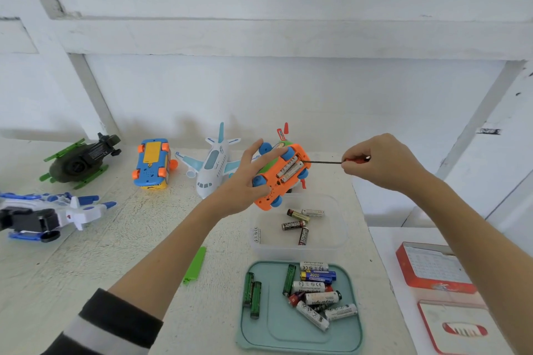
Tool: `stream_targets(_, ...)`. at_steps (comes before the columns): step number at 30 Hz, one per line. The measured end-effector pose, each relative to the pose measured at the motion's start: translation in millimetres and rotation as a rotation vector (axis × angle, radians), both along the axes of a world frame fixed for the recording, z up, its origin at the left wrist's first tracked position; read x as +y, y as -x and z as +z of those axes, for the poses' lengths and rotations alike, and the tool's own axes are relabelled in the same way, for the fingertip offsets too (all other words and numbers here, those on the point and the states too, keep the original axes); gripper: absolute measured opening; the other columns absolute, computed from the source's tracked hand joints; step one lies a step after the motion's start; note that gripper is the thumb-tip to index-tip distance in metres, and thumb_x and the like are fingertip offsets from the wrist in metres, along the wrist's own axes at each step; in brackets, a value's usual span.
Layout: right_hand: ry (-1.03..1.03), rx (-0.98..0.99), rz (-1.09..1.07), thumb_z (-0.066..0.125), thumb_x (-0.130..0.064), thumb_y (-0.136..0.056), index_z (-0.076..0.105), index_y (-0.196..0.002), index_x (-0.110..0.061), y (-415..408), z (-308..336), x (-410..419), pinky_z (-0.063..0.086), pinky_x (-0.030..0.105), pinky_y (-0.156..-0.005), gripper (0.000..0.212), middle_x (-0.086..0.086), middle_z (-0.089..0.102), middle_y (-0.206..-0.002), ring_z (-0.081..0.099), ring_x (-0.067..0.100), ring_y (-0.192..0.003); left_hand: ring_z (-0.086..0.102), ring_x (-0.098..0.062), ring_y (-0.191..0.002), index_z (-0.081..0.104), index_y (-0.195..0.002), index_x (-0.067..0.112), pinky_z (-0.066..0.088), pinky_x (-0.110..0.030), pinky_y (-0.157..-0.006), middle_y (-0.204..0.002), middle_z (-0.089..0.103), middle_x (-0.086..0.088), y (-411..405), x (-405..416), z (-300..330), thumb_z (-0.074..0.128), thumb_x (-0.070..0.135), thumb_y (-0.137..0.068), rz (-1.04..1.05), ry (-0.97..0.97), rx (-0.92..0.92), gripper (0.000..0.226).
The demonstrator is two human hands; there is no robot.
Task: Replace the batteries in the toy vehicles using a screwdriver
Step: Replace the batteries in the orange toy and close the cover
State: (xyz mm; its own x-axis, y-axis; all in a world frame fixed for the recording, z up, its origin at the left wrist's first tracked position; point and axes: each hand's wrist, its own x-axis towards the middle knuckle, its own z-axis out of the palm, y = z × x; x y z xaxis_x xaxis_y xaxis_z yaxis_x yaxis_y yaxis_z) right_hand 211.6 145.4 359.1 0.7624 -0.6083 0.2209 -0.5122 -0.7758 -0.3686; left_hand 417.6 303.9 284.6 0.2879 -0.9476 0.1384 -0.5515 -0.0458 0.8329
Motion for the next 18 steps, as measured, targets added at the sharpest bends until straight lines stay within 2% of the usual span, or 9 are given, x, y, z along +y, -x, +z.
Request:
stream_targets(6,-0.016,0.082,0.03,0.06,-0.018,-0.074,0.066,-0.065,-0.011,4.3,-3.4,0.0,0.035,0.026,-0.058,0.013,0.011,0.059,-0.064,0.037,0.012,-0.055,0.026,-0.007,-0.129,0.031,-0.132,0.06,0.047,-0.016,-0.084,-0.156,0.001,0.014,0.0,-2.6,4.6,0.051,-0.008,-0.09,-0.001,0.018,0.022,0.082)
stream_targets(9,-0.049,-0.019,0.036,0.062,-0.017,-0.076,0.069,-0.068,-0.016,3.6,-6.1,4.5,0.042,0.028,-0.061,0.012,0.004,0.061,-0.061,0.044,0.014,-0.056,0.027,-0.009,-0.132,0.032,-0.13,0.061,0.048,-0.024,-0.092,-0.156,0.002,0.013,1.6,-2.8,4.5,0.049,-0.007,-0.09,0.018,0.038,0.069,0.081)
stream_targets(12,-0.082,-0.082,0.106,0.062,-0.016,-0.077,0.071,-0.071,-0.017,-1.2,-15.8,14.1,0.048,0.035,-0.065,0.011,-0.002,0.062,-0.06,0.051,0.014,-0.058,0.028,-0.017,-0.14,0.032,-0.126,0.064,0.042,-0.033,-0.102,-0.157,0.003,0.011,3.8,-3.0,1.0,0.051,-0.006,-0.091,0.056,0.085,0.151,0.081)
stream_targets(15,-0.085,-0.121,0.15,0.062,-0.016,-0.079,0.072,-0.074,-0.016,-7.0,-29.2,22.3,0.051,0.039,-0.065,0.011,0.0,0.066,-0.064,0.058,0.019,-0.062,0.036,-0.027,-0.139,0.035,-0.125,0.073,0.044,-0.043,-0.106,-0.154,0.009,0.017,3.4,-2.8,-3.2,0.056,0.009,-0.083,0.077,0.125,0.223,0.079)
stream_targets(18,-0.098,-0.176,0.16,0.061,-0.017,-0.081,0.072,-0.077,-0.016,-10.0,-37.7,25.5,0.053,0.043,-0.065,0.012,0.003,0.068,-0.067,0.062,0.023,-0.066,0.036,-0.032,-0.139,0.036,-0.128,0.071,0.044,-0.053,-0.106,-0.153,0.016,0.015,1.2,-2.1,-7.6,0.055,0.016,-0.077,0.085,0.159,0.277,0.078)
